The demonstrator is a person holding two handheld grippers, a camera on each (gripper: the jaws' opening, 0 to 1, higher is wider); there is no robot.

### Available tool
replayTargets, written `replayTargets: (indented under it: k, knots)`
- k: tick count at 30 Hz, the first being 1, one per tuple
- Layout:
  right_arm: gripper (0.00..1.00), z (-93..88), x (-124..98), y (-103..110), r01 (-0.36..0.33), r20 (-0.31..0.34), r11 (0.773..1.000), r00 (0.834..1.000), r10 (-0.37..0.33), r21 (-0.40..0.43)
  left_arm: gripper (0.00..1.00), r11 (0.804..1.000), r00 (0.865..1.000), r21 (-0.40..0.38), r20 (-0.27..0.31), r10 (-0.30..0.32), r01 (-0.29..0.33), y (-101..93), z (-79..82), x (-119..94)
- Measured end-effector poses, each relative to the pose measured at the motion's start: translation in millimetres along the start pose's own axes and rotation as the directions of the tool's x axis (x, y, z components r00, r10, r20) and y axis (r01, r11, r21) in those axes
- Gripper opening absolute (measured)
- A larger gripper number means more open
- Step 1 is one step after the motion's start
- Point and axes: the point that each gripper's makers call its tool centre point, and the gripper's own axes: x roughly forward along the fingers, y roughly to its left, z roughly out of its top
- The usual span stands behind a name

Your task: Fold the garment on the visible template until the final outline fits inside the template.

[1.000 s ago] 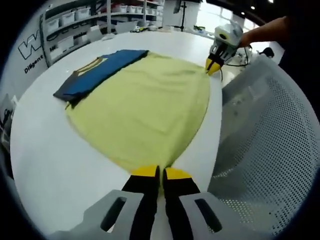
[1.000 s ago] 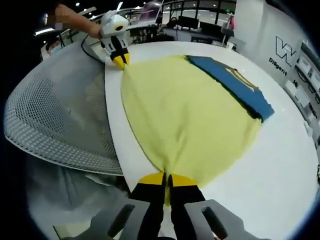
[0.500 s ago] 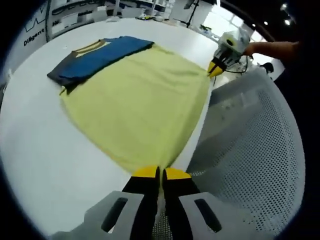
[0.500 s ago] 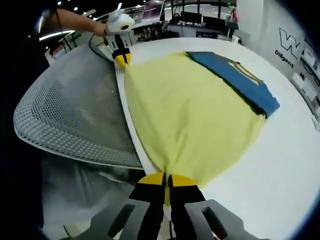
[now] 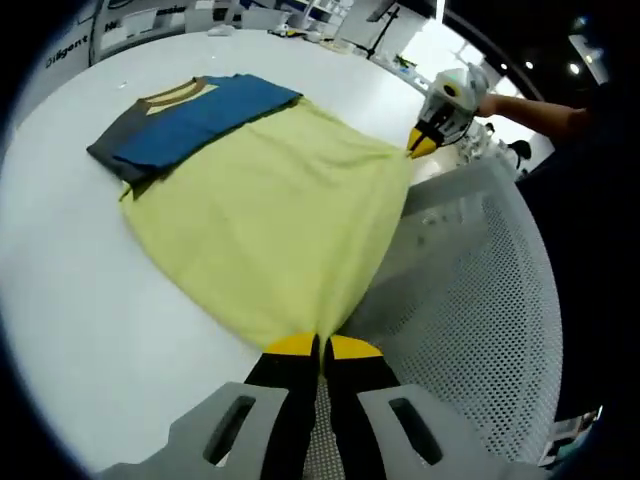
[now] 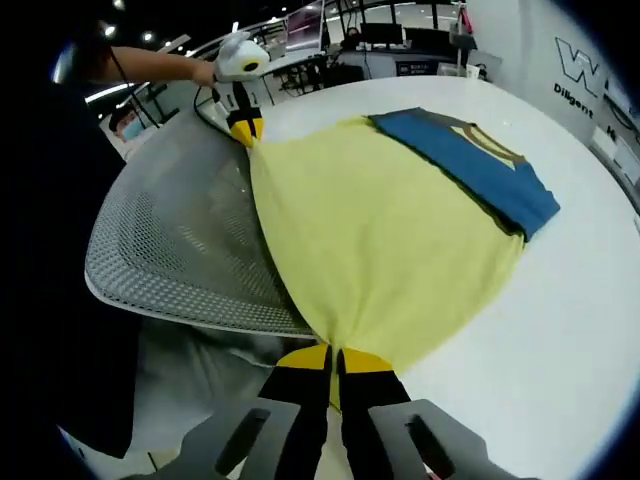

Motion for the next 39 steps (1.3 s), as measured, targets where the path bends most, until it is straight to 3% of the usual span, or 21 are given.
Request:
replayTargets:
  k: [12, 19, 25, 32, 39]
  knots:
    - [0.0, 31.2, -22.3, -26.6, 0.062, 0.053, 0.998, 0.997, -0.061, -0.022, 0.01, 0.999, 0.995, 0.002, 0.084, 0.049, -0.05, 20.8, 42.2, -21.4]
    - [0.0, 56.0, -41.6, -49.3, 0.145, 0.113, 0.987, 0.984, -0.137, -0.064, 0.01, 0.995, 0.984, 0.005, 0.154, 0.093, -0.095, 37.9, 76.6, -40.0]
    - [0.0, 85.1, -61.3, -70.0, 0.23, 0.165, 0.969, 0.963, -0.213, -0.092, 0.01, 0.987, 0.971, 0.041, 0.19, 0.145, -0.155, 50.7, 102.8, -54.4]
    - [0.0, 108.9, -75.3, -94.2, 0.299, 0.205, 0.95, 0.939, -0.277, -0.089, 0.01, 0.973, 0.944, 0.037, 0.256, 0.209, -0.226, 67.1, 131.8, -70.1]
    - [0.0, 131.5, -83.8, -112.0, 0.345, 0.248, 0.937, 0.914, -0.322, -0.055, 0.01, 0.95, 0.896, -0.002, 0.331, 0.297, -0.314, 90.3, 163.6, -88.0]
